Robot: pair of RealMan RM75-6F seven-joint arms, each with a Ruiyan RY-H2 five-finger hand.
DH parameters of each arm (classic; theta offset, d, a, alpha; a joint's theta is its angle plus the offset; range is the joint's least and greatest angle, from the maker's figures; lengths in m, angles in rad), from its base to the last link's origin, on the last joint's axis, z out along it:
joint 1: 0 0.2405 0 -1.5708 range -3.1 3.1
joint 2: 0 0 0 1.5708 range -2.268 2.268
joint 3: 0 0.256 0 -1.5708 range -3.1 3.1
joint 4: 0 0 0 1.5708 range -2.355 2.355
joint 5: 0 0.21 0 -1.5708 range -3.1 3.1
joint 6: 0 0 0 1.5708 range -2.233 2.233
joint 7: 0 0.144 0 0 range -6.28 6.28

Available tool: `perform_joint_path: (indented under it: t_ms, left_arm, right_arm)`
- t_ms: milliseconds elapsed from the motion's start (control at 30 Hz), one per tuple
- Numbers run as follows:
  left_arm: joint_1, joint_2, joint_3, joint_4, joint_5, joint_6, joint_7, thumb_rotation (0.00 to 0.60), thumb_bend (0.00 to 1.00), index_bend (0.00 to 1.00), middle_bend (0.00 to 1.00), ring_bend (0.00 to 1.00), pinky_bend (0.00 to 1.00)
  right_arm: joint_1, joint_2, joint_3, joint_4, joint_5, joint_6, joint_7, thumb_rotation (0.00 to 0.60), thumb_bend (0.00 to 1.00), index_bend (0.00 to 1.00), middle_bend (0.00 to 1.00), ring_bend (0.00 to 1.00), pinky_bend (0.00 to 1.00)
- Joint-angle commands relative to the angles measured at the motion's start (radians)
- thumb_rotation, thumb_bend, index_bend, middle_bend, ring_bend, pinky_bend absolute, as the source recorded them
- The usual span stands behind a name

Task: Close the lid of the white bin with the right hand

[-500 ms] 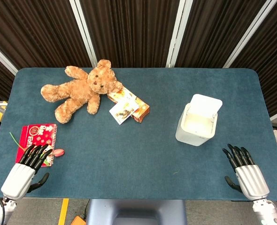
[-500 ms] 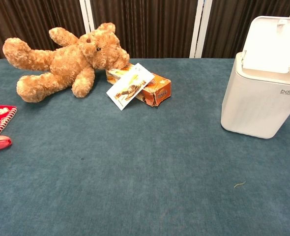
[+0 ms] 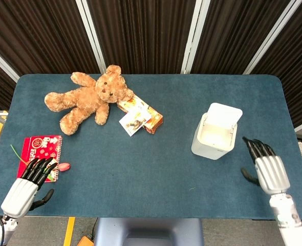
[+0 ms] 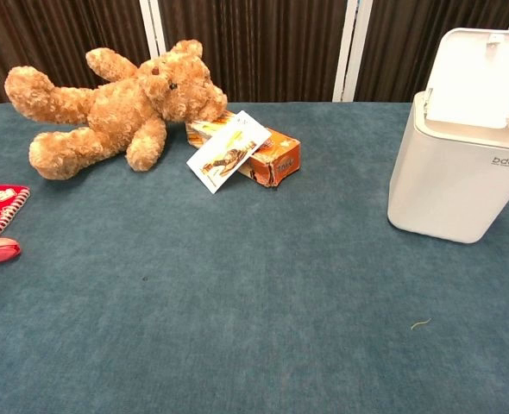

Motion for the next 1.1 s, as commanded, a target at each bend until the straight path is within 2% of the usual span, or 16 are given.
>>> perform_joint_path:
  t_ms: [33, 100, 133, 233, 400, 533, 667, 833, 1100]
  left_arm:
    - [-0.005, 0.006, 0.001, -0.003, -0.006, -0.009, -0.01, 0.6, 0.4, 0.0, 0.0, 0.0, 0.0]
    - [-0.005, 0.008, 0.001, -0.004, -0.008, -0.011, -0.01, 0.6, 0.4, 0.0, 0.0, 0.0, 0.0]
    - [-0.004, 0.01, 0.002, -0.006, -0.009, -0.013, -0.012, 0.6, 0.4, 0.0, 0.0, 0.0, 0.0]
    - [-0.006, 0.017, 0.005, -0.014, -0.013, -0.022, -0.021, 0.6, 0.4, 0.0, 0.0, 0.0, 0.0]
    - [-0.009, 0.019, 0.0, -0.015, -0.027, -0.035, -0.019, 0.6, 0.4, 0.0, 0.0, 0.0, 0.0]
    - [-0.01, 0.018, -0.002, -0.014, -0.033, -0.04, -0.017, 0.6, 0.4, 0.0, 0.0, 0.0, 0.0]
    - [-0.012, 0.013, -0.003, -0.017, -0.036, -0.05, 0.002, 0.6, 0.4, 0.0, 0.0, 0.0, 0.0]
    - [-0.012, 0.009, -0.002, -0.018, -0.036, -0.054, 0.012, 0.6, 0.4, 0.0, 0.0, 0.0, 0.0]
    - [-0.012, 0.007, 0.0, -0.021, -0.031, -0.054, 0.02, 0.6, 0.4, 0.0, 0.0, 0.0, 0.0]
  right_arm:
    - [0.148, 0.096, 0.151, -0.168, 0.253, -0.155, -0.202, 0.6, 0.36, 0.0, 0.84, 0.84, 0.9]
    - [0.211, 0.13, 0.196, -0.208, 0.401, -0.225, -0.266, 0.6, 0.36, 0.0, 0.96, 0.96, 0.98]
    - [0.255, 0.151, 0.221, -0.226, 0.508, -0.269, -0.301, 0.6, 0.36, 0.0, 0.99, 0.99, 1.0]
    - [0.362, 0.193, 0.26, -0.24, 0.746, -0.337, -0.382, 0.6, 0.4, 0.0, 1.0, 1.0, 1.0]
    - [0.498, 0.215, 0.27, -0.21, 0.968, -0.389, -0.452, 0.6, 0.47, 0.05, 1.0, 1.0, 1.0]
    - [0.533, 0.219, 0.261, -0.196, 1.006, -0.405, -0.472, 0.6, 0.48, 0.12, 1.0, 1.0, 1.0]
    - [0.626, 0.218, 0.214, -0.148, 1.103, -0.442, -0.55, 0.6, 0.48, 0.22, 1.0, 1.0, 1.0]
    - [0.677, 0.22, 0.165, -0.131, 1.165, -0.452, -0.56, 0.6, 0.48, 0.23, 1.0, 1.0, 1.0]
    - [0.722, 0.217, 0.104, -0.103, 1.202, -0.473, -0.543, 0.6, 0.48, 0.27, 1.0, 1.0, 1.0]
